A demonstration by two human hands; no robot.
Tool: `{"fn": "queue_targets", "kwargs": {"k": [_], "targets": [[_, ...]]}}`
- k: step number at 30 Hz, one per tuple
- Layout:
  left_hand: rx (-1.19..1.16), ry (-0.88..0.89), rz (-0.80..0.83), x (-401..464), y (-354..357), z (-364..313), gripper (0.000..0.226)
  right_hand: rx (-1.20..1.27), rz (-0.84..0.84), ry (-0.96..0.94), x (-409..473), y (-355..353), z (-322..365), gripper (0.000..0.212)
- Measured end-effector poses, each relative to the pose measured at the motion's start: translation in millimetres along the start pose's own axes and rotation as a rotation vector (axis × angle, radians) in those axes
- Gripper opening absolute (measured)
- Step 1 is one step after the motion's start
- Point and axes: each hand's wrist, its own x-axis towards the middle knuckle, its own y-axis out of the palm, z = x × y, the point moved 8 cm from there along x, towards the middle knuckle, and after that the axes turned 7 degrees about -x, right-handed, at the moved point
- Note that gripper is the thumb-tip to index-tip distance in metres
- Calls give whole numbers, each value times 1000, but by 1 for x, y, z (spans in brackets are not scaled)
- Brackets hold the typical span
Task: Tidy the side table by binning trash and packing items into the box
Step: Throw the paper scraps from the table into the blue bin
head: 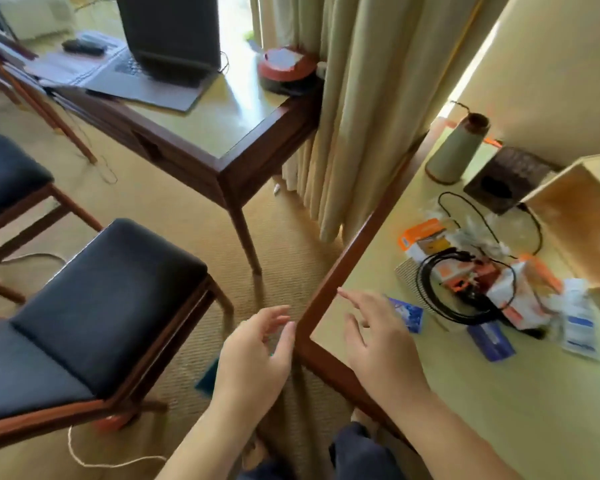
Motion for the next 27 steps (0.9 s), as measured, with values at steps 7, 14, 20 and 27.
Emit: {"fn": "queue_targets", "kwargs": {"k": [7,14,20,27], "targets": [[60,202,151,38,110,-104,22,-17,-207,263,-3,-124,-131,38],[143,232,207,74,203,-159,18,-76,-223,337,15,-191,-233,32],[293,200,272,130,250,-184,27,-181,-44,432,55,-195,-282,38],[453,114,445,189,302,-183,38,-168,118,557,114,-169,-323,41]]}}
